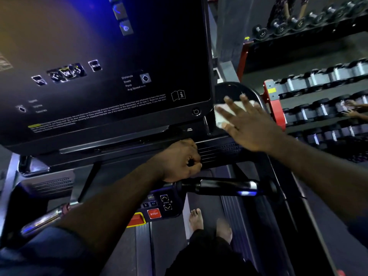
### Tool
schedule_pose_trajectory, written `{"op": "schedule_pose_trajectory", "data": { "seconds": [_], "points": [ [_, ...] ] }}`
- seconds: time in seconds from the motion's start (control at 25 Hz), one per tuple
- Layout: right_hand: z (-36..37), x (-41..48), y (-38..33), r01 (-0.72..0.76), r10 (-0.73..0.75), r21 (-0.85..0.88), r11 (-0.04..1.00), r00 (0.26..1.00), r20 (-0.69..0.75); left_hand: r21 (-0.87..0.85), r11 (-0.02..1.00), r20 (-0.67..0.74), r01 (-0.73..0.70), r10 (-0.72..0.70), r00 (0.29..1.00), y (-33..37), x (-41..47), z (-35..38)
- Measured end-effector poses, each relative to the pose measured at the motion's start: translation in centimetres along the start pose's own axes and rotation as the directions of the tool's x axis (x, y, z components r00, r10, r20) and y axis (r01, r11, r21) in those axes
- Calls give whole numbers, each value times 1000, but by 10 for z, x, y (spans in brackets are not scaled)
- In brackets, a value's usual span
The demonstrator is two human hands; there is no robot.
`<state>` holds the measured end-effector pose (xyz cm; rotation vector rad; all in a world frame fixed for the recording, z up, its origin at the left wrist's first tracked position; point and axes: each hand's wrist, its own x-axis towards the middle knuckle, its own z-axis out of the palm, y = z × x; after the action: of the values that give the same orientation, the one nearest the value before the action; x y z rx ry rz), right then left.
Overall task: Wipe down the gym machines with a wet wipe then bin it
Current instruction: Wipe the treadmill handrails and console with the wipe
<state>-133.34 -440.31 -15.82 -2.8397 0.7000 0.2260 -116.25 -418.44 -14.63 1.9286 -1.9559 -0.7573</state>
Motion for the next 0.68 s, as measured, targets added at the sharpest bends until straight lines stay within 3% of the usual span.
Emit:
{"op": "schedule_pose_trajectory", "data": {
  "seconds": [0.16, 0.28, 0.48, 0.6, 0.68],
  "points": [
    [-16, 77, -10, -173, 171, 49, 984, 985, 33, 22, 1000, 16, -3, 3, 1000, -3, 2, 2],
    [-14, 64, -40, -87, 85, 21, 996, 993, 82, 52, 999, 25, -13, 12, 1000, -4, 2, 2],
    [5, -24, -4, 55, -56, -22, 998, 997, -52, 67, 998, 45, -3, 0, 999, -2, 1, -1],
    [1, 6, 27, -84, 89, 108, 991, 995, -47, 141, 989, 43, -55, 49, 998, 0, 1, -4],
    [-1, 33, 23, -161, 178, 213, 964, 982, -63, 331, 934, -33, -137, 156, 987, 6, 8, -5]
  ]
}}
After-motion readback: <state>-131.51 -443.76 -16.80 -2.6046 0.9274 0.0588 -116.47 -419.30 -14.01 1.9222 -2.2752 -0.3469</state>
